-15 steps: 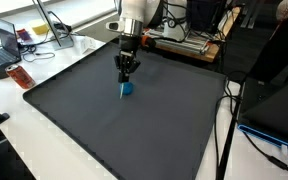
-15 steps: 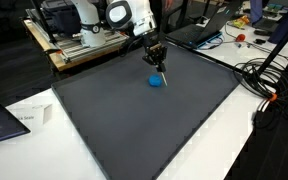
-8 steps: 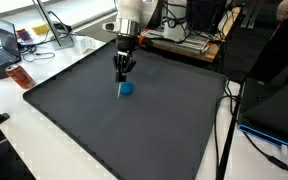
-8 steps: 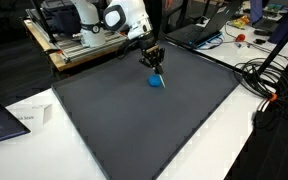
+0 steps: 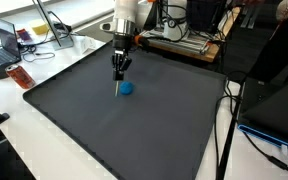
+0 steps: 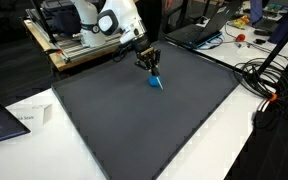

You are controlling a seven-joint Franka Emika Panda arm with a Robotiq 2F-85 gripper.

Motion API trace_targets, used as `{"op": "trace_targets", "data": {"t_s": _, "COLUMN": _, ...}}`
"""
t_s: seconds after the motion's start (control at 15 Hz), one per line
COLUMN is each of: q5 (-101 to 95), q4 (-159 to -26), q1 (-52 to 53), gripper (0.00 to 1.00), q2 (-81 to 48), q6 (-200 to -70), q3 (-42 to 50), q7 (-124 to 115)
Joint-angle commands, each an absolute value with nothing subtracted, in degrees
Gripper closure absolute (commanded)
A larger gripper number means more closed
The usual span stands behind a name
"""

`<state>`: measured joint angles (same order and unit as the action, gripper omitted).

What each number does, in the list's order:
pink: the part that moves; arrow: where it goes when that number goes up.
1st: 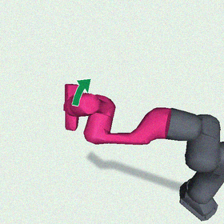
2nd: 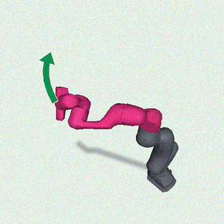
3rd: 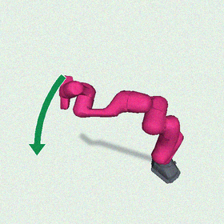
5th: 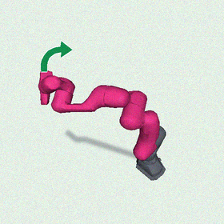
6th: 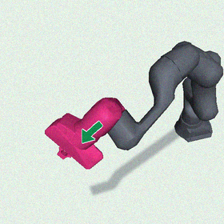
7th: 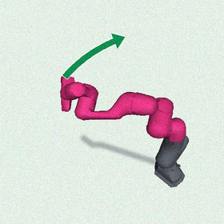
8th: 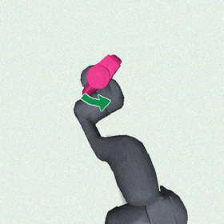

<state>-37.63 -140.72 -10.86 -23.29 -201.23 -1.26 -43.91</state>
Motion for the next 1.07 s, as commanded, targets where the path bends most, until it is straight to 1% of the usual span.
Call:
{"op": "trace_targets", "data": {"t_s": 0.0, "q5": -42.47, "q4": -140.59, "q1": -17.66, "gripper": 0.97, "q2": -25.65, "q6": -204.94, "q3": -5.46, "q7": -47.37}}
{"op": "trace_targets", "data": {"t_s": 0.47, "q5": -48.59, "q4": -139.44, "q1": -27.17, "gripper": 0.97, "q2": -29.14, "q6": -208.45, "q3": -10.9, "q7": -51.02}}
{"op": "trace_targets", "data": {"t_s": 1.0, "q5": -54.41, "q4": -136.7, "q1": -35.85, "gripper": 0.97, "q2": -33.25, "q6": -207.62, "q3": -18.24, "q7": -57.22}}
